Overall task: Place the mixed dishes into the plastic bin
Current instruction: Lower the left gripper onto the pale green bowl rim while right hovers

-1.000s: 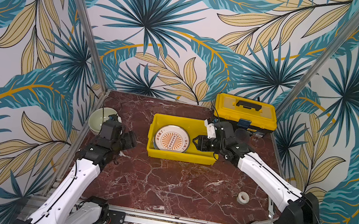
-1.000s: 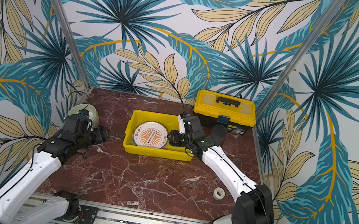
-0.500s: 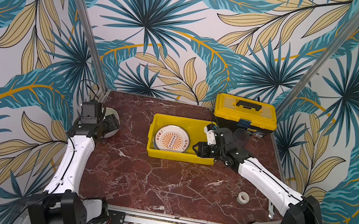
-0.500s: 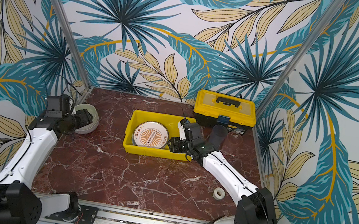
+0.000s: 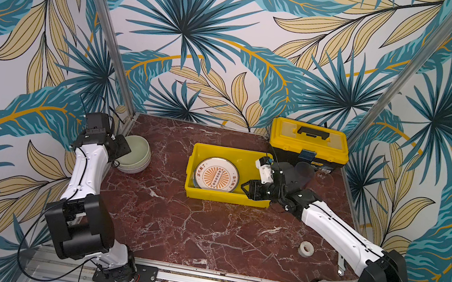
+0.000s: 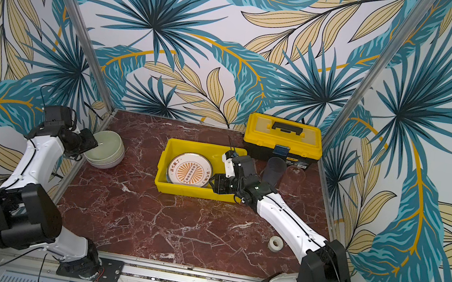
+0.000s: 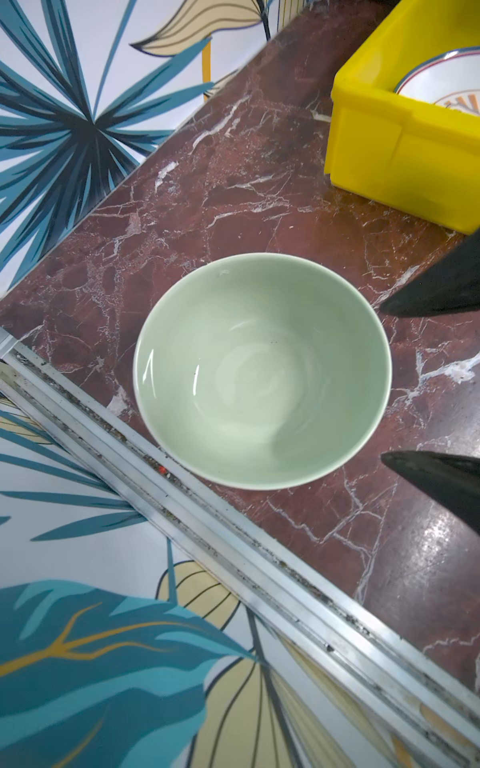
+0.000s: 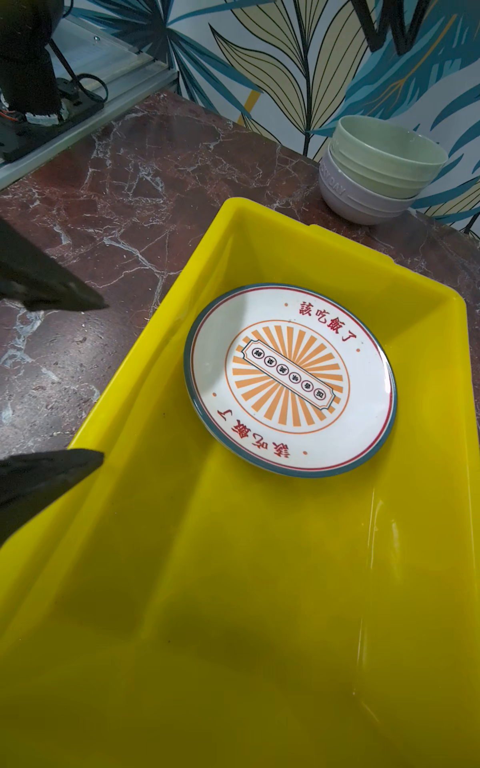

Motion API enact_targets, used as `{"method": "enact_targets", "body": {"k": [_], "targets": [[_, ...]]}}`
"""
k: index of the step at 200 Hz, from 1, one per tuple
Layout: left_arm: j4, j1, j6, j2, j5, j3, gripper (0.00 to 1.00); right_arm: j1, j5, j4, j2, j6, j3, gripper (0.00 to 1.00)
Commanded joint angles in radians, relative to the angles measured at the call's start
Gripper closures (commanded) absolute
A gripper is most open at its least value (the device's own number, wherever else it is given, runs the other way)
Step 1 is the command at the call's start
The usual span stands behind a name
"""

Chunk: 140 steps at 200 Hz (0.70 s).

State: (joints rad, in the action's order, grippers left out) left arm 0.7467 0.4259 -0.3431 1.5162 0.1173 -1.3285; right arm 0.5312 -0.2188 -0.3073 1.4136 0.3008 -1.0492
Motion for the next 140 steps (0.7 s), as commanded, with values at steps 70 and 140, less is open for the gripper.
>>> {"method": "enact_targets", "body": {"k": [70,140], "targets": [[0.123,0.047,0.104,0.275,-0.101,-0.219,0.60,0.006,-0.077,-0.089,-0.060,-0.045,-0.018,0.45],[0.128,0.059,0.104,0.349,-0.148,-0.239,0.61,0.006,-0.124,-0.041,-0.031,0.015,-0.014,0.45]]}}
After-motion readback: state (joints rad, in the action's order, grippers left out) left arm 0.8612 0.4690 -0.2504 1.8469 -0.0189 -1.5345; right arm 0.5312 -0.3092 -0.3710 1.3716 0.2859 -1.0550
